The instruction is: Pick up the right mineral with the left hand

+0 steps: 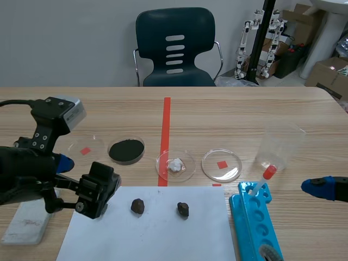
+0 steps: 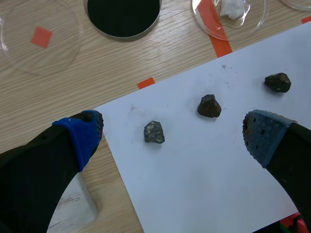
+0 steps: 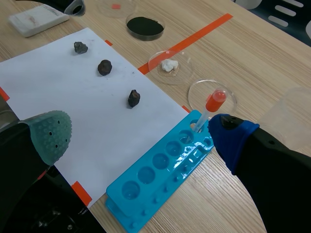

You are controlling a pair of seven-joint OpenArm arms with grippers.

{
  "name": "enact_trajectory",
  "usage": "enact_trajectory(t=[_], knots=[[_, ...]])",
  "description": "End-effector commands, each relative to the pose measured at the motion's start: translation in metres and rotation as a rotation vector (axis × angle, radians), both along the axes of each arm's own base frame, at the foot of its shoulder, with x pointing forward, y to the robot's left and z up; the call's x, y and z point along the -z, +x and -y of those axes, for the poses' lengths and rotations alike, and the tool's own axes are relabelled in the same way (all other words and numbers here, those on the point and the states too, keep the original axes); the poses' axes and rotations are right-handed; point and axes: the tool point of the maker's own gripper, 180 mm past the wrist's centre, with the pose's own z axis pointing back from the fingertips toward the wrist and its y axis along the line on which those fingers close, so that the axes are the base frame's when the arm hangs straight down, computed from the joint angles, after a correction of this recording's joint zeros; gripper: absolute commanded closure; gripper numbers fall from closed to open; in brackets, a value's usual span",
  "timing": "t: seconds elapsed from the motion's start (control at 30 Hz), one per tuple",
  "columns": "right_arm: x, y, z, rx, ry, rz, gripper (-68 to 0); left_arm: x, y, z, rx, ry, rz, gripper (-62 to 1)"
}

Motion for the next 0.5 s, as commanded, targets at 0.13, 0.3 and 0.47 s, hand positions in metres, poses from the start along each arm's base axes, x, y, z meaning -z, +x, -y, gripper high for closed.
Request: enact_trajectory(t=[0.13, 0.3, 0.47], knots=[[-0.005, 0.003, -0.002, 0.001, 0.017, 0.017, -58.7, -0.009, 0.004, 0.036, 0.022, -0.054, -0.002, -60.2], [-0.005, 0.003, -0.002, 0.001, 0.017, 0.017, -58.7, -0.012, 0.005, 0.061, 0.041, -0.077, -0.019, -60.2], [-0.005, 0.003, -0.002, 0.001, 0.017, 0.017, -58.7, -0.005, 0.01, 0.08, 0.044, -0.071, -0.054, -60.2]])
